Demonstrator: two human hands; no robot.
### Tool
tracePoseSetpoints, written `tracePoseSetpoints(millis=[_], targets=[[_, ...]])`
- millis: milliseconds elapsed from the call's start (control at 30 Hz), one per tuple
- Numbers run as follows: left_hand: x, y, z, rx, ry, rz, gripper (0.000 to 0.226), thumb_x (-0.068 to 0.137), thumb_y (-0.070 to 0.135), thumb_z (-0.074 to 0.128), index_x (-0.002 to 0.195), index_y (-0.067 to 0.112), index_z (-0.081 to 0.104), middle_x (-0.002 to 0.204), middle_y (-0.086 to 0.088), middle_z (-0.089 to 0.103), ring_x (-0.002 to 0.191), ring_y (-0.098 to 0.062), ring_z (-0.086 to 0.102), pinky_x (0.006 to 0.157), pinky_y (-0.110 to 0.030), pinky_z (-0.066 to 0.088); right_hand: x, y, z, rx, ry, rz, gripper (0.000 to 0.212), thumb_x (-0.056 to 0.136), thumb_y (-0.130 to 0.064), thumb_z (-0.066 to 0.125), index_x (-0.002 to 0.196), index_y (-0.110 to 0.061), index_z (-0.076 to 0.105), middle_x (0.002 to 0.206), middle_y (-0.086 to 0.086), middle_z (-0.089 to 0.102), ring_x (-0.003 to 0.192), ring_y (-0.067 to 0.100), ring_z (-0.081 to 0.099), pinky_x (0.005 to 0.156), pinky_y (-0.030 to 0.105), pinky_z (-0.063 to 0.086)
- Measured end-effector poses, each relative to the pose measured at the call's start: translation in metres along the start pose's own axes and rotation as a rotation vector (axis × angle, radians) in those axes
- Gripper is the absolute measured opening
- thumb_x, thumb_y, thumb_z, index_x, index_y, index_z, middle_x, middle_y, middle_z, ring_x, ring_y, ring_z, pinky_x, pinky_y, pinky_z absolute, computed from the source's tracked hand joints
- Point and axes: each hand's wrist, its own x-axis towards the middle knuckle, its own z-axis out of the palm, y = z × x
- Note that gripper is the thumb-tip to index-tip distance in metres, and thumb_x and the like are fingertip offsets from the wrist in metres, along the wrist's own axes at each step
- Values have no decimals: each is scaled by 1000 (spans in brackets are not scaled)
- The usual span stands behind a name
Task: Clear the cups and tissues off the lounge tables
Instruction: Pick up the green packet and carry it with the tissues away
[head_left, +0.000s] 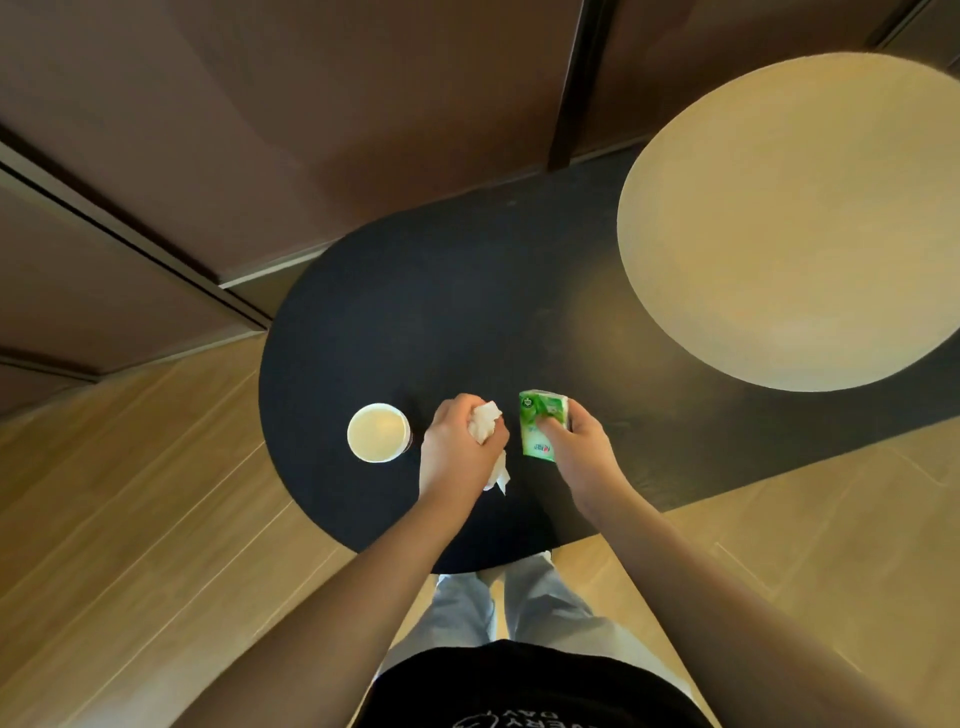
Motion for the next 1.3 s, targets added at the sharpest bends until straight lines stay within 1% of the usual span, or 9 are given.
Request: tracePoseSetpoints(millis=[200, 333, 467, 567, 667, 767, 867, 1000, 1300], targets=[[21, -14, 31, 218, -40, 22, 40, 98, 46, 60, 124, 16, 56, 120, -5, 55, 102, -20, 59, 81, -37, 61, 37, 22, 1, -103, -28, 60, 30, 100, -21, 57, 129, -27, 50, 107, -10, 59, 92, 8, 59, 63, 16, 43], [33, -21, 38, 413, -59, 71, 44, 99, 45, 55, 130, 14, 49, 126, -10, 50, 109, -24, 52, 91, -43, 55, 55, 30, 5, -112, -51, 56, 45, 98, -14, 59, 138, -29, 44, 122, -4, 59, 97, 9, 59, 59, 15, 44], [39, -26, 44, 727, -71, 100, 51, 97, 40, 52, 139, 12, 44, 129, -11, 48, 112, -28, 51, 95, -41, 46, 69, 37, 11, -178, -115, -7, 55, 96, -5, 57, 141, -32, 40, 134, -2, 56, 98, 5, 57, 57, 11, 44], [41, -35, 49, 859, -130, 114, 56, 98, 33, 53, 147, 13, 36, 139, -12, 42, 124, -30, 47, 104, -42, 42, 78, 44, 13, -244, -124, -54, 61, 98, -5, 57, 149, -30, 34, 141, 1, 54, 110, 10, 55, 61, 10, 43], [44, -45, 53, 834, -170, 128, 64, 100, 24, 57, 155, 16, 25, 149, -11, 37, 136, -29, 43, 110, -42, 41, 84, 51, 13, -335, -110, -81, 63, 99, -7, 56, 151, -29, 30, 146, 3, 50, 126, 20, 56, 70, 11, 47], [45, -53, 56, 807, -177, 147, 72, 100, 19, 62, 159, 16, 20, 151, -11, 38, 138, -27, 45, 114, -38, 41, 88, 57, 14, -430, -77, -123, 63, 99, -9, 57, 153, -26, 30, 151, 2, 44, 135, 22, 50, 94, 27, 50], [49, -59, 57, 773, -188, 163, 77, 99, 23, 66, 160, 13, 19, 150, -9, 42, 139, -25, 47, 117, -35, 37, 90, 62, 14, -535, -61, -190, 62, 100, -12, 57, 154, -25, 30, 151, 1, 39, 135, 21, 47, 96, 26, 46], [51, -63, 58, 835, -237, 235, 83, 95, 34, 71, 159, 14, 22, 152, -6, 46, 145, -23, 42, 127, -41, 20, 89, 69, 15, -605, -39, -253, 64, 98, -13, 60, 154, -23, 31, 150, 1, 37, 138, 21, 38, 107, 31, 40], [45, -62, 56, 854, -214, 304, 90, 92, 52, 69, 160, 18, 22, 158, -7, 39, 151, -27, 31, 127, -45, 19, 76, 70, 17, -574, -6, -320, 65, 95, -18, 66, 152, -20, 35, 151, 1, 39, 142, 21, 32, 115, 37, 35]])
